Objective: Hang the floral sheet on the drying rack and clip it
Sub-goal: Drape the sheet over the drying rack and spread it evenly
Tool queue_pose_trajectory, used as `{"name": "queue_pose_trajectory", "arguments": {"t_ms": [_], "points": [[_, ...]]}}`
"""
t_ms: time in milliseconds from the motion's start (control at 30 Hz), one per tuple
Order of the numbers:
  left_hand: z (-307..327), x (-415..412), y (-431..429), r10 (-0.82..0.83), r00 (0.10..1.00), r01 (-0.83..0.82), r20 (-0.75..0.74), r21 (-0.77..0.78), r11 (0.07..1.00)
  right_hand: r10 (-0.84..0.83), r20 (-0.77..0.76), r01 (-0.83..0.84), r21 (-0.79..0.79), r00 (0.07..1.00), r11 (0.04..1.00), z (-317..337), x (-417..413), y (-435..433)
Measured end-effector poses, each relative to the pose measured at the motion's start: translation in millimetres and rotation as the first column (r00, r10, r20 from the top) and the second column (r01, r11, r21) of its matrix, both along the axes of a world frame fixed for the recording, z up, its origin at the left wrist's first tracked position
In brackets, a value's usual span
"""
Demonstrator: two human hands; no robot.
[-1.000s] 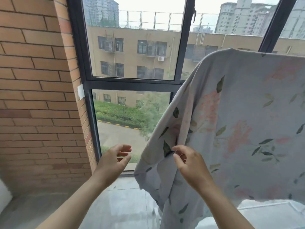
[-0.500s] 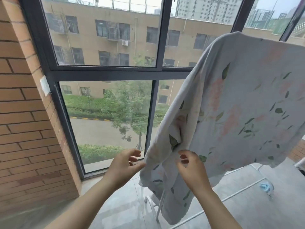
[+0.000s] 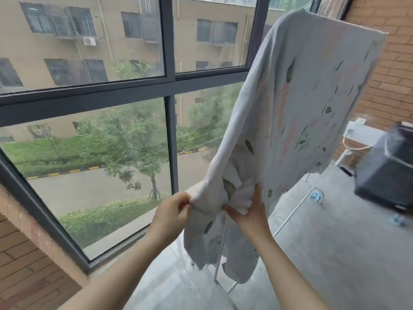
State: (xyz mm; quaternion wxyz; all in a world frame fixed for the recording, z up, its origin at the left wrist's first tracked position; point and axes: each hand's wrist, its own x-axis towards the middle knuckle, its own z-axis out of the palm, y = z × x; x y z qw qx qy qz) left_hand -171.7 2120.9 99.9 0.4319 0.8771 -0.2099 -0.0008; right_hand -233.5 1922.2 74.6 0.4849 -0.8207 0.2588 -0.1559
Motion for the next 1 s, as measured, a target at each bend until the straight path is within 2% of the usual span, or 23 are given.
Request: {"name": "queue_pose_trajectory", "arguments": {"t_ms": [100,267,367,433,567,767,900,1000], "points": [[9,14,35,-0.031,1.0,0.031,0.001,-0.03,0.999,-0.1,0.025,0.099,0.02,0.995,0.995,-6,-7,21],[19,32,80,-0.077,0.997,0.076,-0.007,-0.065,0.995,-0.14,-0.041,0.137,-0.074,0.989,0.988,-15,-14,58],[26,34,95,-0.106,0.994,0.103,-0.015,-0.138,0.985,-0.196,-0.126,0.163,-0.237,0.972,0.958,-23,-18,83],[30,33,103,-0.126,0.992,0.12,-0.025,-0.157,0.98,-0.275,-0.157,0.198,-0.382,0.949,0.903,-27,-19,93],[37,35,113,-0.149,0.989,0.143,-0.018,-0.183,0.973,-0.37,-0.124,0.231,-0.589,0.921,0.774,-31,-9,91],[40,23,112,-0.144,0.99,0.138,-0.011,-0.219,0.966,-0.388,-0.004,0.305,-0.611,0.922,0.731,-40,-10,75],[35,22,111,-0.126,0.992,0.119,-0.014,-0.256,0.96,-0.358,-0.041,0.258,-0.616,0.933,0.745,-43,-18,66],[32,19,112,-0.127,0.992,0.128,0.02,-0.198,0.972,-0.336,-0.086,0.219,-0.604,0.938,0.766,-49,-20,68]]}}
